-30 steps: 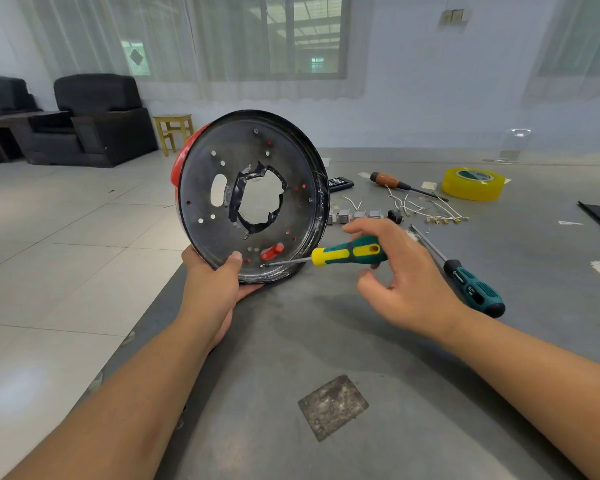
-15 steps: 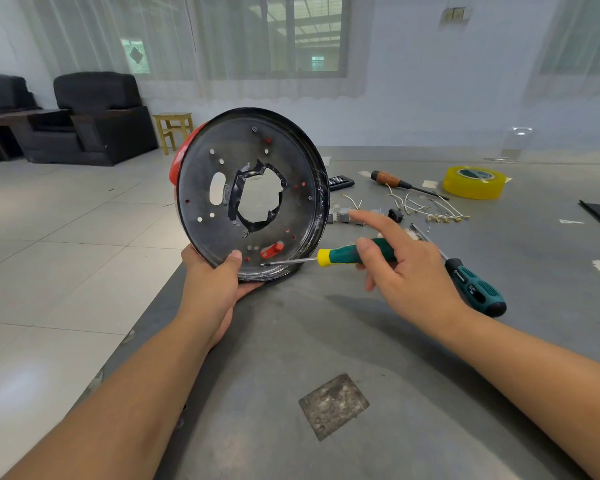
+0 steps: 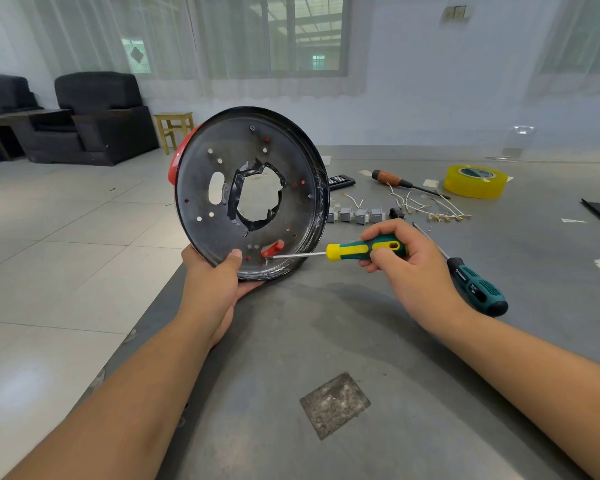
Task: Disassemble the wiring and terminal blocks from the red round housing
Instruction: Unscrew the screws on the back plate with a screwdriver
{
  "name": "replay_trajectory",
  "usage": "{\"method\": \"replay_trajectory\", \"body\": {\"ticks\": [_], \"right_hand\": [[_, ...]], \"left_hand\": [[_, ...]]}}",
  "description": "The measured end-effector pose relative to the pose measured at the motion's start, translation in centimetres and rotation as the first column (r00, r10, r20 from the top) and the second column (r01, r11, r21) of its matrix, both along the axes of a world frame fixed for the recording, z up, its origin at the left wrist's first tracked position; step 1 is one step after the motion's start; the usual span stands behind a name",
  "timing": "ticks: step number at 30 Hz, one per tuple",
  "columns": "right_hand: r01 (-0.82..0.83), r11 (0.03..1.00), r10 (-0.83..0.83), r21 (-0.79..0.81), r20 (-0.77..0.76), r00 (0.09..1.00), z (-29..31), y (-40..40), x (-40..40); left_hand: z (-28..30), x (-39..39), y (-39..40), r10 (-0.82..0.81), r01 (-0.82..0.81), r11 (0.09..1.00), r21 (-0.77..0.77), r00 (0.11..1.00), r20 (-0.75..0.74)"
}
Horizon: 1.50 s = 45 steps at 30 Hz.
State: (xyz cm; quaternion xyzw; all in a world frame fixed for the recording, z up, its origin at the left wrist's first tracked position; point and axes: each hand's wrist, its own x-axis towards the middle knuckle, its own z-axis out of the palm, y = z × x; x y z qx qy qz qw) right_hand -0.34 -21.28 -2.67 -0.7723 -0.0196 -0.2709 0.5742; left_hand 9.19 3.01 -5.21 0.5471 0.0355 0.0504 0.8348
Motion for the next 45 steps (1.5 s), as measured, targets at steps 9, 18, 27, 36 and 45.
{"method": "replay_trajectory", "body": {"ticks": [9, 18, 27, 36, 45], "right_hand": [[-0.026, 0.988, 0.034, 0.152, -0.048, 0.998, -0.5, -1.4, 0.2], [-0.059, 0.926, 0.119, 0.373, -0.141, 0.983, -0.3, -2.0, -0.3], [-0.009, 0.885, 0.100, 0.465, -0.172, 0.980, -0.3, -2.0, -0.4], [-0.207, 0.921, 0.303, 0.330, -0.275, 0.912, 0.0, -2.1, -0.7], [-0.376, 0.810, 0.182, -0.449, -0.418, 0.890, 0.6, -2.7, -1.7]], "left_hand": [[0.0, 0.1, 0.0, 0.000, 0.000, 1.000, -0.002, 1.000, -0.018], [0.2, -0.2, 0.1, -0.020, 0.020, 1.000, 0.024, 1.000, -0.004], [0.9, -0.5, 0.0, -0.048, 0.048, 0.999, -0.013, 0.999, -0.023], [1.4, -0.5, 0.3, -0.098, 0.085, 0.987, -0.134, 0.991, -0.088], [0.9, -0.3, 0.3, -0.095, 0.090, 0.990, -0.106, 0.995, -0.042]]}}
